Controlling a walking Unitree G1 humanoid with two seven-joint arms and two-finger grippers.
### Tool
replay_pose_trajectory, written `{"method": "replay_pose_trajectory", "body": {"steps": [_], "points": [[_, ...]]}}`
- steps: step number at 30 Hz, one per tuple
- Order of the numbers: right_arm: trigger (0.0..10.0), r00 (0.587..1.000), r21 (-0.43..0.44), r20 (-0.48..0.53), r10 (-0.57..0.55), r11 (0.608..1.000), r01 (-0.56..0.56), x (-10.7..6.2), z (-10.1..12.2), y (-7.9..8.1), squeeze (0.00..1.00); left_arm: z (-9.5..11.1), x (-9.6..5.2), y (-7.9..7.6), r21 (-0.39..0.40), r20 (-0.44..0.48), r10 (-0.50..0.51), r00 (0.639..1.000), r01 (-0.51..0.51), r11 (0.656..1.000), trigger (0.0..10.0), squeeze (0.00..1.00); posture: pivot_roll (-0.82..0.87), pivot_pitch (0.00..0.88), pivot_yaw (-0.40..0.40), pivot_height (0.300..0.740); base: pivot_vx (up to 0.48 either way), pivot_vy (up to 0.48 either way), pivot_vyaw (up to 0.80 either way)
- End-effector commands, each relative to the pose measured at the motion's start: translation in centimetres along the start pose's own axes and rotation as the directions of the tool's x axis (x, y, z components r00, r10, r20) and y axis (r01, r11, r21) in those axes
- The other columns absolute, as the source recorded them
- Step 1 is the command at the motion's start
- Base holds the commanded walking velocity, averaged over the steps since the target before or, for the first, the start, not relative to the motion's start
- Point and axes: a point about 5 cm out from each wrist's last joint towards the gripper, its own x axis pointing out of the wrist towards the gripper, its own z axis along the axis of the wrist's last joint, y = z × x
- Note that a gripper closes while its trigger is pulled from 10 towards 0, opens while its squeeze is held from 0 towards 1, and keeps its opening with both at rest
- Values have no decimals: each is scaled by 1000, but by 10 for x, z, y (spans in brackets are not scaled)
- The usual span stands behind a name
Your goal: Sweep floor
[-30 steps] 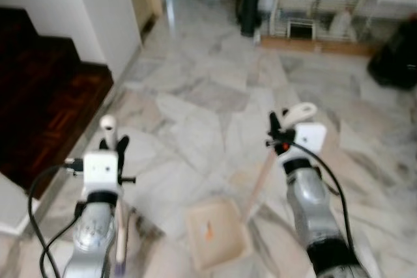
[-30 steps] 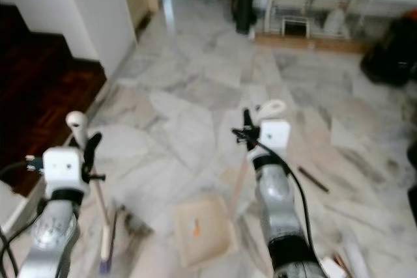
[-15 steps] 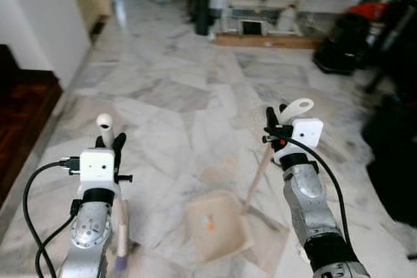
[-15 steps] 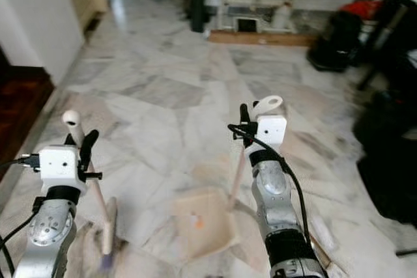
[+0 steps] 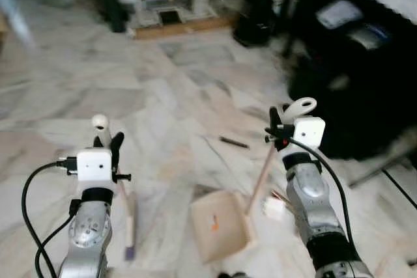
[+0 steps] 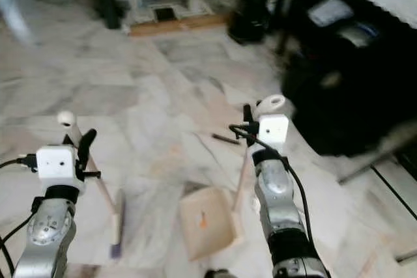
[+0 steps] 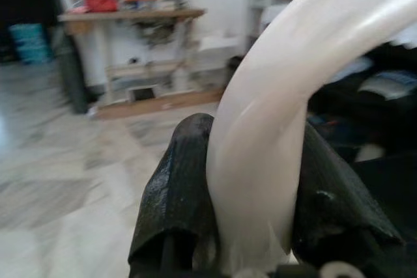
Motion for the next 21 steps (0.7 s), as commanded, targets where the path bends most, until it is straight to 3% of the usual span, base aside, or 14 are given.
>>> {"method": "replay_pose_trajectory", "body": {"steps": [1, 9, 15, 21], "points": [[10000, 999, -11, 32, 9, 1000, -8, 3, 8, 2, 0, 4, 0, 4, 8, 25, 12, 1000, -13, 1000, 10000, 0, 15, 102, -29, 740, 0, 0, -800], [10000, 999, -16, 33, 4, 1000, -3, 4, 8, 1, 0, 4, 0, 4, 3, 25, 14, 1000, -14, 1000, 10000, 0, 14, 103, -29, 740, 0, 0, -800], [10000, 999, -17, 35, 2, 1000, -2, 4, 8, 1, 0, 4, 0, 3, -1, 27, 10, 1000, -10, 1000, 10000, 0, 9, 100, -26, 740, 0, 0, 0], [10000, 999, -16, 34, 1, 1000, -1, 4, 9, 1, 0, 5, 1, 2, -6, 30, 6, 1000, -6, 1000, 10000, 0, 10, 99, -28, 740, 0, 0, -800]]}}
